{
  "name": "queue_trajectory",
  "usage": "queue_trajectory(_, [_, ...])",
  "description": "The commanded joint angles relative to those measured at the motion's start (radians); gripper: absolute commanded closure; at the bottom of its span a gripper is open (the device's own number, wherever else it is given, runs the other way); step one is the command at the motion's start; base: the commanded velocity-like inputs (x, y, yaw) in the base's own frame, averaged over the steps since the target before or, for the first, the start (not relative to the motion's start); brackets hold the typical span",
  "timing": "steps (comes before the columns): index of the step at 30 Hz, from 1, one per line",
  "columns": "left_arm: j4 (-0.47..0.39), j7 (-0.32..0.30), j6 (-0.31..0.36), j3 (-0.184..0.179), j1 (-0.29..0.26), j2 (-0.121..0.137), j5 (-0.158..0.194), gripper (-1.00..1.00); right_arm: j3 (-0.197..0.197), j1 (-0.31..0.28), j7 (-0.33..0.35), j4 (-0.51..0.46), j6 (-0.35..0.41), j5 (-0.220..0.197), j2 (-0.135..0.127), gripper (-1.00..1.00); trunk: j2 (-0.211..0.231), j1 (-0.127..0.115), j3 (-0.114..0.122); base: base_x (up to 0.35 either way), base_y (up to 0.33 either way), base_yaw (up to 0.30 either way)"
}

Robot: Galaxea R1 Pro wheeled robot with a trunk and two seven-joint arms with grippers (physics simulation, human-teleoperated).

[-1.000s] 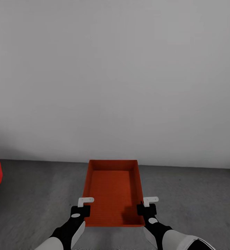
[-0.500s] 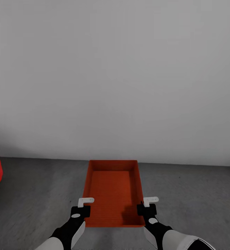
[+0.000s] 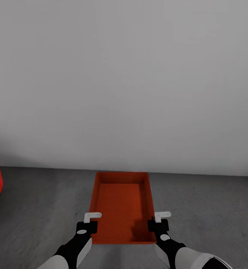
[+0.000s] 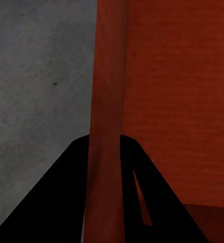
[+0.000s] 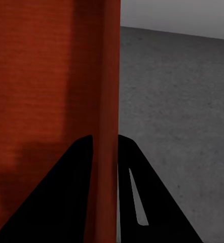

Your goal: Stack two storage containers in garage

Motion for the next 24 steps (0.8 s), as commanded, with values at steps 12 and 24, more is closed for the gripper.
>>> queue_trajectory(12, [-0.022,0.010,0.004,0.018,-0.001,0.001,0.017,1.00,-0.062,-0.001,-0.006,0.010,-0.010,-0.035,0.000,1.00,-0.001,0.000,-0.020,0.000,0.000,0.000])
queue_trajectory(24, [-0.022,0.010,0.004,0.018,-0.001,0.001,0.017,1.00,-0.063,-0.001,-0.006,0.010,-0.010,-0.035,0.000,1.00,-0.001,0.000,-0.039,0.000,0.000,0.000])
